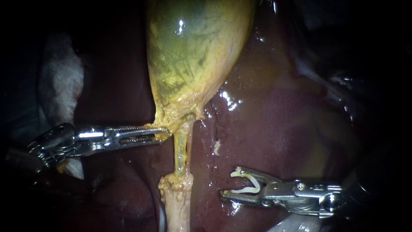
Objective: Clipping first clip left tube
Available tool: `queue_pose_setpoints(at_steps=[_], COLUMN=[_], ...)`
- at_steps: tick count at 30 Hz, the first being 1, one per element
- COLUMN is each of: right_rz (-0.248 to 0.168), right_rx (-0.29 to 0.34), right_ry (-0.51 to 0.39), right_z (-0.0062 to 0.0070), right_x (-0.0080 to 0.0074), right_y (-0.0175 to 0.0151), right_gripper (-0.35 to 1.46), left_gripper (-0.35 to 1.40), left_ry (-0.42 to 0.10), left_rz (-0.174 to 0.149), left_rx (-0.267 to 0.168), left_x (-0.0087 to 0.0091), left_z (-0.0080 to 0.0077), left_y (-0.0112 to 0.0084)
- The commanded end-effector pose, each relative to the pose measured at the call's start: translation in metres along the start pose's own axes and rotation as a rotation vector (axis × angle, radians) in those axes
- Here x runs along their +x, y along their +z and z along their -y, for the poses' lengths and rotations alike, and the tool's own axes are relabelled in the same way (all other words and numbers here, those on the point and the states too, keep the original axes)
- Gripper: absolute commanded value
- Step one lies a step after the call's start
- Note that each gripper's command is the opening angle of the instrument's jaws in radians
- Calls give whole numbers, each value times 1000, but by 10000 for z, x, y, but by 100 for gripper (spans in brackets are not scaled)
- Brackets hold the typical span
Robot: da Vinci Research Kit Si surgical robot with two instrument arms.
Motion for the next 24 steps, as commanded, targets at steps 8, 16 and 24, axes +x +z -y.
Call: queue_pose_setpoints(at_steps=[8, 16, 24], right_rz=[1, 1, 1], right_rx=[2, 2, 2], right_ry=[0, 0, 1], right_z=[-1, -1, -1], right_x=[0, 0, 1], right_y=[0, 1, 2], right_gripper=[55, 55, 55], left_gripper=[-35, -35, -35], left_ry=[0, -5, -31], left_rz=[2, 5, 10], left_rx=[-3, -10, -20], left_x=[0, 7, 42], left_z=[0, -4, -29], left_y=[0, -9, -48])
